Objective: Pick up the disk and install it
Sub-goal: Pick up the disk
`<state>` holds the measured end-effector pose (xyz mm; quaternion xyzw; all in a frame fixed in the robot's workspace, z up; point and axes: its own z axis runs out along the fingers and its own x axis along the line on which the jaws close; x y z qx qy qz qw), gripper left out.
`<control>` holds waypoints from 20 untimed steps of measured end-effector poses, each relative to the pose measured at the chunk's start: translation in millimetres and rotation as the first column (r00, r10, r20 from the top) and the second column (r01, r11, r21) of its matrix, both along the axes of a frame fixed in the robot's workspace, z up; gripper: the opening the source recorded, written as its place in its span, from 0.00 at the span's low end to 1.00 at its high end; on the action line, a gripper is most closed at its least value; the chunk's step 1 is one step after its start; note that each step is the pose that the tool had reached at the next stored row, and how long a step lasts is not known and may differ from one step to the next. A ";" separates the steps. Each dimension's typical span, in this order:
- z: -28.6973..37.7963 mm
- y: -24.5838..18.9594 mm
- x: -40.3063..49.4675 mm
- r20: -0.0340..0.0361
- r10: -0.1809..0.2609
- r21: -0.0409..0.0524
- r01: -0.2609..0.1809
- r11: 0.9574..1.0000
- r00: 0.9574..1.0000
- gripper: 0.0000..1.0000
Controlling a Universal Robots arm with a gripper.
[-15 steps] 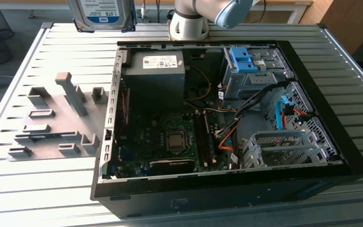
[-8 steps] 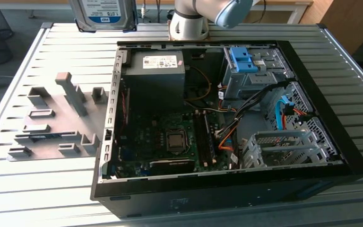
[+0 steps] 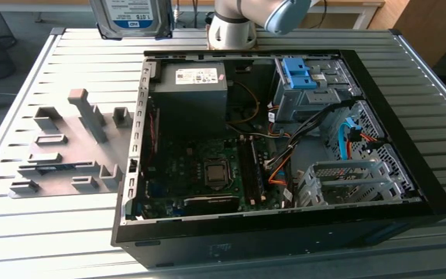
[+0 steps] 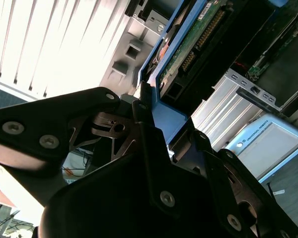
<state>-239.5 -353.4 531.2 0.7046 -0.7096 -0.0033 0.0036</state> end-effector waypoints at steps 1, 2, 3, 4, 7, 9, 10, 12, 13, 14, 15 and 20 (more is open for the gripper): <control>0.0 0.0 0.8 0.000 0.000 0.000 0.000 1.000 1.000 0.37; 0.0 0.0 1.6 0.000 0.000 0.000 0.000 1.000 1.000 0.37; 0.0 0.0 2.3 0.000 0.000 0.000 0.000 1.000 1.000 0.37; 0.0 0.0 3.0 0.000 0.000 0.000 0.000 1.000 1.000 0.37; 0.0 0.0 4.7 0.000 0.000 0.000 0.000 1.000 1.000 0.37; 0.0 0.0 5.8 0.000 0.000 0.000 0.000 1.000 1.000 0.37; 0.0 0.0 6.3 0.000 0.000 0.000 0.000 1.000 1.000 0.37; 0.0 0.0 7.2 0.000 0.000 0.000 0.000 1.000 1.000 0.37; 0.0 0.0 7.6 0.000 0.000 0.000 0.000 1.000 1.000 0.37; 0.0 0.0 8.1 0.000 0.000 0.000 0.000 1.000 1.000 0.37; 0.0 0.0 8.6 0.000 0.000 0.000 0.000 1.000 1.000 0.37; -0.1 0.0 11.3 0.000 0.000 0.000 0.000 1.000 1.000 0.37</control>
